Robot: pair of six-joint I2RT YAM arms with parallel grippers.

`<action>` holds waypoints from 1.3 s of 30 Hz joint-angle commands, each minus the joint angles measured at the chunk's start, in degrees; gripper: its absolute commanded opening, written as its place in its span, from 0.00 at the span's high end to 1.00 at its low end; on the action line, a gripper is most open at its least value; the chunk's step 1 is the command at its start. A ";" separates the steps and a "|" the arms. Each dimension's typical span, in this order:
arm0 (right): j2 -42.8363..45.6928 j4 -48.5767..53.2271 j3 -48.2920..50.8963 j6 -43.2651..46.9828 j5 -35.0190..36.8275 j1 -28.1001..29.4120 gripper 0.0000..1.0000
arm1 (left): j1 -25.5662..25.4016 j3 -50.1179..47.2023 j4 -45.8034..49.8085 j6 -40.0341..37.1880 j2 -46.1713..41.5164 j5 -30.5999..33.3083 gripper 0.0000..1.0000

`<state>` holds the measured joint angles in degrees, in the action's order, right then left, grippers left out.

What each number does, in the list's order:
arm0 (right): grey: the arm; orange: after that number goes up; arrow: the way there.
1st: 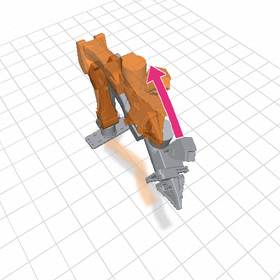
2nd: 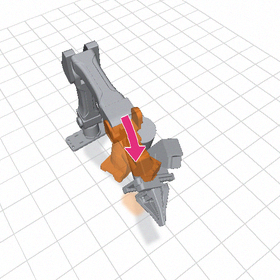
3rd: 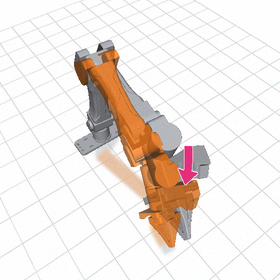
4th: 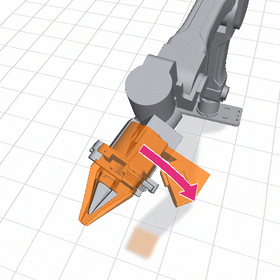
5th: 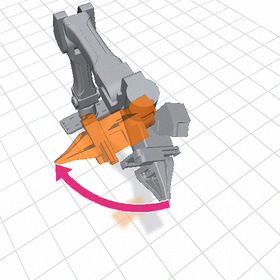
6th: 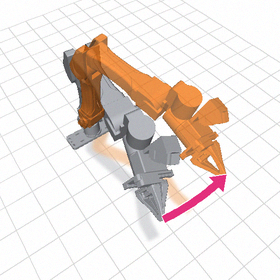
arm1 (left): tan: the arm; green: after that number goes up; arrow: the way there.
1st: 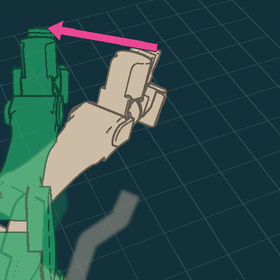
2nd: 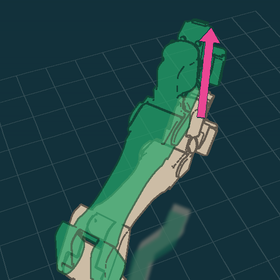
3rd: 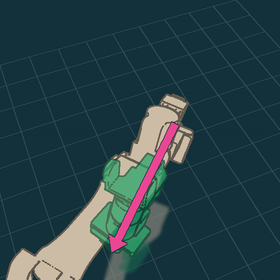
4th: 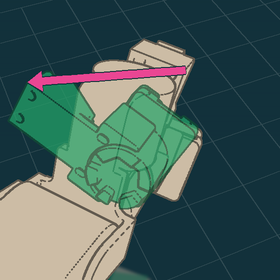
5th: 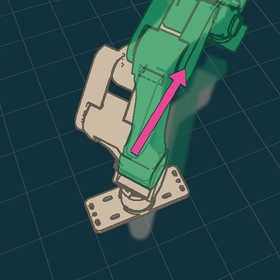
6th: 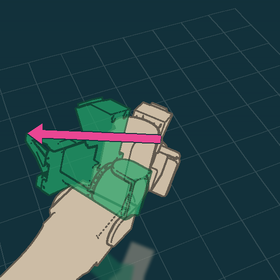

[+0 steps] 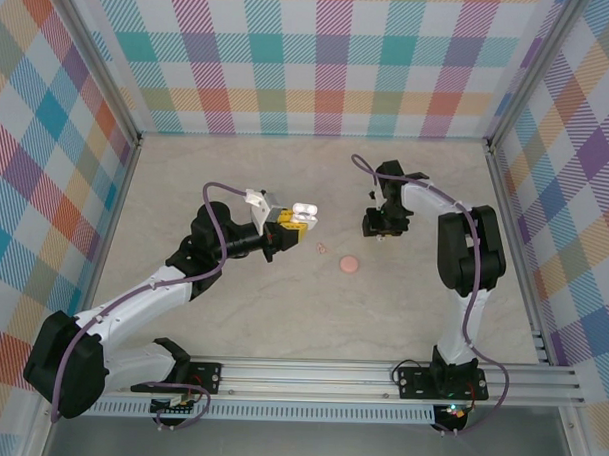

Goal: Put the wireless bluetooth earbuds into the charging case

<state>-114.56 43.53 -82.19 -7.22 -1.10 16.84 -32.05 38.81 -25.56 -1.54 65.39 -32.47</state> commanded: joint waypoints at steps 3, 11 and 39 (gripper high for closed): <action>2.53 0.38 0.87 0.12 -0.66 -0.23 0.55 | 0.50 -0.14 -1.78 0.54 -1.06 -0.50 1.00; 4.91 1.70 1.38 -1.41 6.24 -0.49 0.62 | 0.50 0.17 -1.77 0.51 -0.88 -0.67 1.00; -2.75 1.17 -0.51 -4.94 4.11 -2.45 0.89 | 0.50 0.82 -0.57 -0.37 -1.09 -0.38 1.00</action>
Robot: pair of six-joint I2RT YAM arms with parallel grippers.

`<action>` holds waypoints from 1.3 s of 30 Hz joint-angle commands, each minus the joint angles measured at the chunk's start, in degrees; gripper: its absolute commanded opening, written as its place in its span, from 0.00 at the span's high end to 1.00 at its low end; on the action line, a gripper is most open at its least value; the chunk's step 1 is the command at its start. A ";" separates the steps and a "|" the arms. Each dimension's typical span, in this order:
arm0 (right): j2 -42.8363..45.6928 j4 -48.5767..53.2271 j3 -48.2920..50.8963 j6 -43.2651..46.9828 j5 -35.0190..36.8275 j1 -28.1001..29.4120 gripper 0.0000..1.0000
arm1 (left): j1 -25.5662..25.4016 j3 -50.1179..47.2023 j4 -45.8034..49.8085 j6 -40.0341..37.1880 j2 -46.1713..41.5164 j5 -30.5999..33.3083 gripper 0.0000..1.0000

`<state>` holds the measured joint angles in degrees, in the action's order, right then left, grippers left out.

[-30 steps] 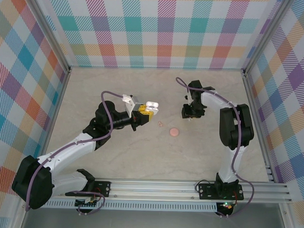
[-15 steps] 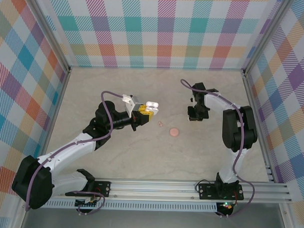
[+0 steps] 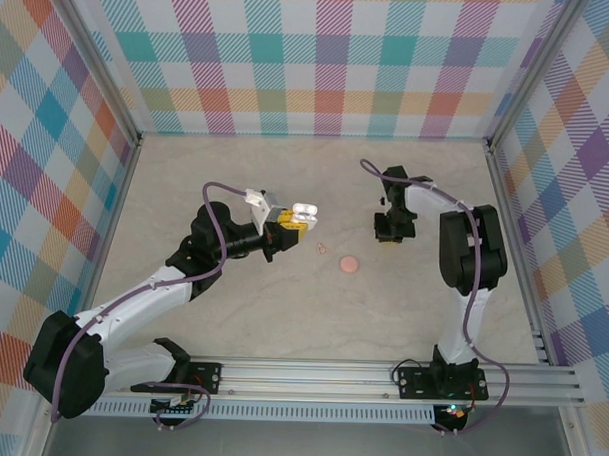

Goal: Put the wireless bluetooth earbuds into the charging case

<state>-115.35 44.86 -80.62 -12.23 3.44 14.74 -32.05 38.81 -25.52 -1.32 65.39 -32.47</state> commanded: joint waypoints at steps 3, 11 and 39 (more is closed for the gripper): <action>-3.14 -0.04 -4.06 1.87 -0.89 -0.33 0.87 | 0.50 0.78 -0.74 -0.54 -0.96 -0.32 1.00; -6.60 2.97 -10.11 6.59 2.25 -0.32 0.84 | 0.50 1.18 -0.56 -0.53 -0.90 -0.22 1.00; -11.68 4.94 -23.40 14.98 -11.42 -0.14 0.86 | 0.50 1.23 -0.08 -0.49 -1.88 0.12 1.00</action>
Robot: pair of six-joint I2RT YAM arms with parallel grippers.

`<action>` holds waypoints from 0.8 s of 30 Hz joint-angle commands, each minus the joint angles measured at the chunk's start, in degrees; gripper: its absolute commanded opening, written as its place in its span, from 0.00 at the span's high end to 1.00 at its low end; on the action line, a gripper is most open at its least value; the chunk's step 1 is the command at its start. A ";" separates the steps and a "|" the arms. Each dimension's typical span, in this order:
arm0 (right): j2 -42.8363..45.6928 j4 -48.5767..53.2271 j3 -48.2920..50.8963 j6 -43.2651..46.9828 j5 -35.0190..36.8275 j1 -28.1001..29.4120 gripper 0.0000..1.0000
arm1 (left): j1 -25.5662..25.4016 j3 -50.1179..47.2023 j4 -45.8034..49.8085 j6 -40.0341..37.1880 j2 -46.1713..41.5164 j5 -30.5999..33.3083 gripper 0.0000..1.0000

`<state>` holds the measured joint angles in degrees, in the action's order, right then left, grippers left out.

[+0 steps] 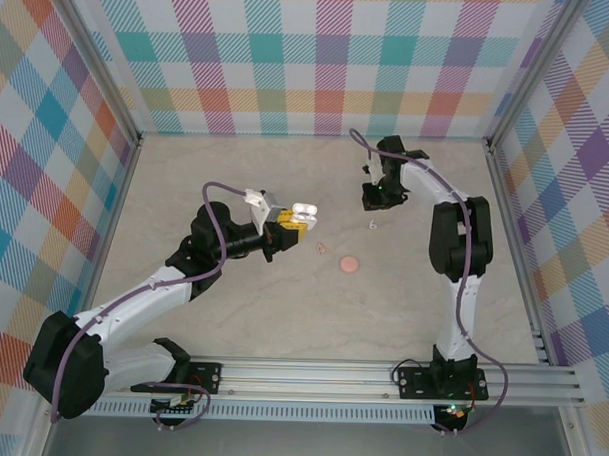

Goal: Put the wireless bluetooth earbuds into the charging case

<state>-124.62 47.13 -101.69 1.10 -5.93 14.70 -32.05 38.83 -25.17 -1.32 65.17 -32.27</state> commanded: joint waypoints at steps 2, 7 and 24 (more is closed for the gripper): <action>-4.53 4.01 -4.48 1.54 -1.91 -0.11 0.86 | 0.50 1.23 -0.48 -0.45 -1.73 -0.07 1.00; -7.06 5.87 -5.82 1.15 0.84 -0.11 0.86 | 0.50 1.19 -0.26 -0.61 -2.08 -0.08 1.00; 0.71 6.85 5.35 -0.48 9.21 -0.37 0.83 | 0.50 1.25 -0.71 -0.34 -2.48 -0.61 1.00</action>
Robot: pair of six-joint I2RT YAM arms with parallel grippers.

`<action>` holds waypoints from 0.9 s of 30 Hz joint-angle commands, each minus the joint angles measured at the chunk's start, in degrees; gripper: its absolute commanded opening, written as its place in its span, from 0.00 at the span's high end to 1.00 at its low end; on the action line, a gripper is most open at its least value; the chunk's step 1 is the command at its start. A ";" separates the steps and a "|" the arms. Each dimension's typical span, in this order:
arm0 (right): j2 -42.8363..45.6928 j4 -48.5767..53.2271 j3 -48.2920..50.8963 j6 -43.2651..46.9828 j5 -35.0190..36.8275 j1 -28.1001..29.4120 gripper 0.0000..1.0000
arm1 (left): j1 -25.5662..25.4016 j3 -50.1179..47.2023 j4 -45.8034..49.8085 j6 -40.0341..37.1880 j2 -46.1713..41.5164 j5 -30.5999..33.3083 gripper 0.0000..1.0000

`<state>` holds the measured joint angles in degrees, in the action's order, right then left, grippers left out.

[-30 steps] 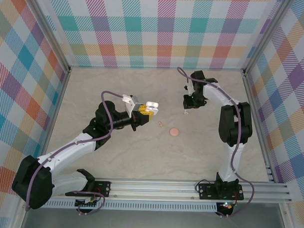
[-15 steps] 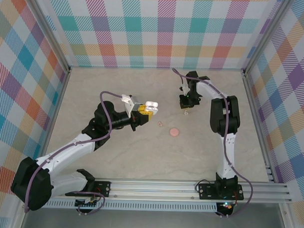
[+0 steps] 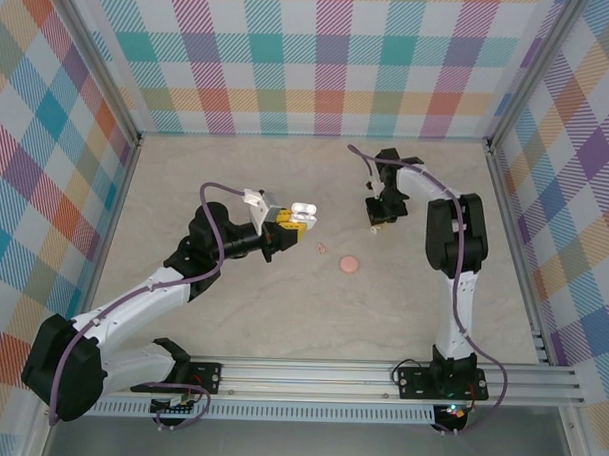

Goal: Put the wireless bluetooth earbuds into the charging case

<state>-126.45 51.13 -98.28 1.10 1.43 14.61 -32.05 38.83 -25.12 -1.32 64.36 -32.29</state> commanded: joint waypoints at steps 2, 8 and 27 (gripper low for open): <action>3.35 2.85 3.06 -0.47 1.48 -0.30 0.83 | 0.50 1.13 -0.88 -0.30 -1.77 -0.70 1.00; 6.25 2.66 6.87 0.04 -1.86 -0.29 0.81 | 0.50 1.06 -0.81 -0.26 -1.70 -0.49 1.00; 12.79 1.49 9.57 6.55 -7.58 -0.29 0.60 | 0.43 1.07 -1.15 0.09 -1.65 -0.52 1.00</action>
<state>-113.43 51.94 -88.16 3.01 -2.04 14.59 -32.05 38.83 -25.15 -1.30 63.88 -32.32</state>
